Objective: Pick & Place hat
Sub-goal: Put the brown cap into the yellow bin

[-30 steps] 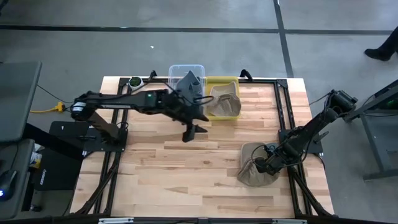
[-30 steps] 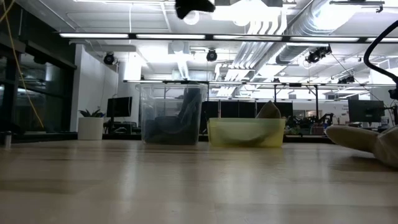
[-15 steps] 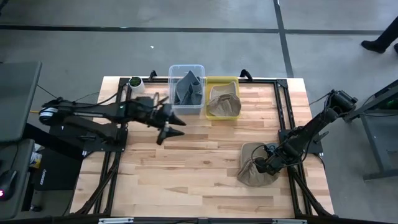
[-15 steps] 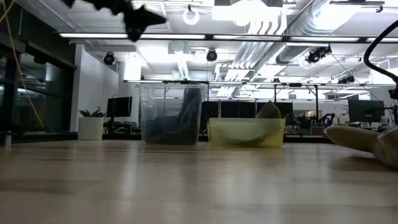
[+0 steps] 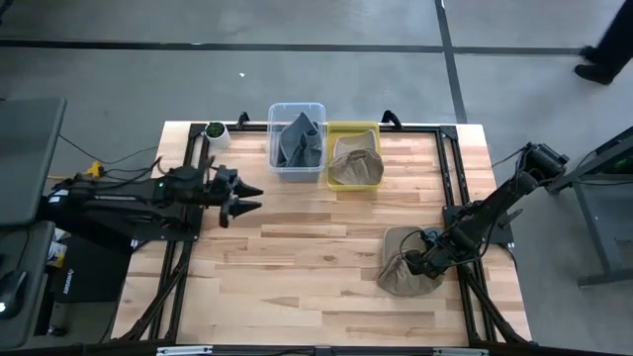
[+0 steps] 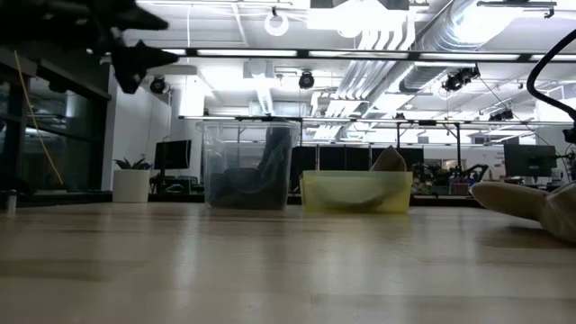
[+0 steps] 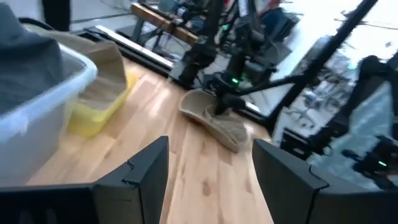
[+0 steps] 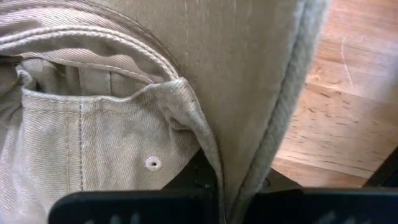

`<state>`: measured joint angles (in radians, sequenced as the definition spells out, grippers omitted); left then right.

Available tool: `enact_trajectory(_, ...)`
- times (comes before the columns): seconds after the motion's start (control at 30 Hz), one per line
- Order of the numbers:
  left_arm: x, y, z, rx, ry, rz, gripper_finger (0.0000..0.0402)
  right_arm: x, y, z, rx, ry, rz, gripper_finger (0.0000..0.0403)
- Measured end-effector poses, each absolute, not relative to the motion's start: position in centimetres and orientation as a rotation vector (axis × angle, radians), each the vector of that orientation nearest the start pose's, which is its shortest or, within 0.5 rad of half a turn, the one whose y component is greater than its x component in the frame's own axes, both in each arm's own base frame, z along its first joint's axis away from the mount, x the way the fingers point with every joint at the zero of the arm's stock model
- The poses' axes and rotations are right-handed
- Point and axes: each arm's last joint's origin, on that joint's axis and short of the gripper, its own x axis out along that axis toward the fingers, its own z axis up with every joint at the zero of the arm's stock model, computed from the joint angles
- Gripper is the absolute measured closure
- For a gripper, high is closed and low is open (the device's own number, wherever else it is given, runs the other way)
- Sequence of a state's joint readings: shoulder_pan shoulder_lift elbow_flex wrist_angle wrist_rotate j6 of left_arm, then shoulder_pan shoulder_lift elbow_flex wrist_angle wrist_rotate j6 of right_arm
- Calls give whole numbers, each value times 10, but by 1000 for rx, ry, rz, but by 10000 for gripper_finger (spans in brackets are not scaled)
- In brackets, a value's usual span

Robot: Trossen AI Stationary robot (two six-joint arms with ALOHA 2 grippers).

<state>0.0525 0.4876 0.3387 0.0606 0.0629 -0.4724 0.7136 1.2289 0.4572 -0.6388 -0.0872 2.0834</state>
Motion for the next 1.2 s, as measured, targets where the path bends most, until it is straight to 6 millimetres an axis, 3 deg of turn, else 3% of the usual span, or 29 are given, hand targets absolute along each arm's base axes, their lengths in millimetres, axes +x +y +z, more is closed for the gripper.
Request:
enact_trajectory(0.33,102,2,204,-442,-21,-69,192,123,109,129,1206,1355,-915,392)
enact_trajectory(0.7,96,2,176,-474,-13,-72,192,123,110,129,1209,1353,-912,392)
enact_trajectory(1.2,97,2,171,-391,-11,-72,192,123,110,131,1225,1349,-895,392)
